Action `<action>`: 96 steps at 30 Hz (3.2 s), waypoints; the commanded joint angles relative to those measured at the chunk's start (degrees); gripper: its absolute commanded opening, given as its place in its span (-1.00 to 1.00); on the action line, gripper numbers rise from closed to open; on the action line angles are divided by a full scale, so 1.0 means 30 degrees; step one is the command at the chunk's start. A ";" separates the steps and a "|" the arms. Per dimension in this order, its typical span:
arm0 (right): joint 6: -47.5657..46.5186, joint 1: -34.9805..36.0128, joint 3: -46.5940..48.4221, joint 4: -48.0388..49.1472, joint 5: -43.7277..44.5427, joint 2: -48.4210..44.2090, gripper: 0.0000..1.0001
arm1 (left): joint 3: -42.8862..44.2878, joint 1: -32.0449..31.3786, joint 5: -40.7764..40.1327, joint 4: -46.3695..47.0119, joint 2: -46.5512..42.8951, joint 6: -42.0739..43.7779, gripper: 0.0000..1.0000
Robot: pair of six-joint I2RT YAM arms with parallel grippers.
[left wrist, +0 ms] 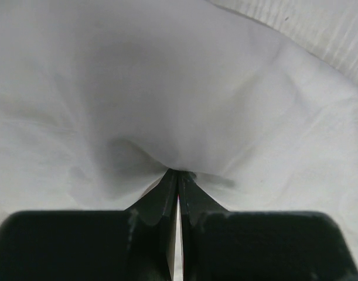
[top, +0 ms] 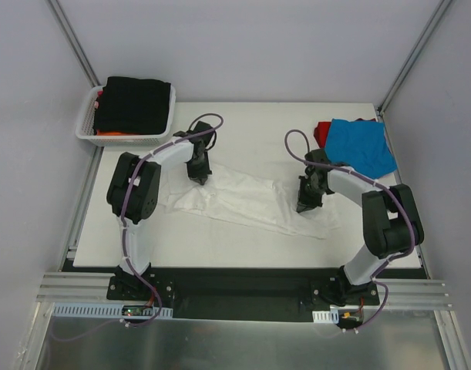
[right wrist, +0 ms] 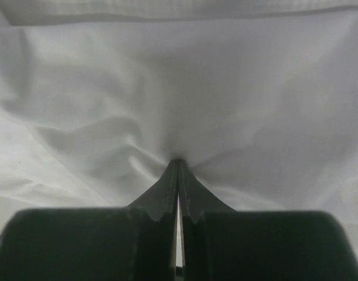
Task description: Fold and stack the t-shirts
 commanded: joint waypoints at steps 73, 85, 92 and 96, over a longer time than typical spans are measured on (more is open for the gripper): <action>0.5013 0.7111 -0.3294 -0.4063 0.5230 -0.2979 -0.99 | 1.4197 0.1296 1.0646 0.1524 1.0024 0.1387 -1.00; 0.6097 1.0530 -0.2452 -0.0833 0.0280 -0.0784 -0.99 | 1.4189 0.1413 0.9848 0.1759 0.9698 0.0772 -1.00; 0.7033 1.3110 -0.0635 -0.0714 -0.0984 0.0214 -0.99 | 1.4628 0.1413 0.9321 0.1759 1.0430 0.1034 -1.00; 0.7737 1.4400 0.0274 -0.0627 -0.0955 0.0946 -0.99 | 1.5184 0.1442 0.8940 0.1759 1.1074 0.1386 -1.00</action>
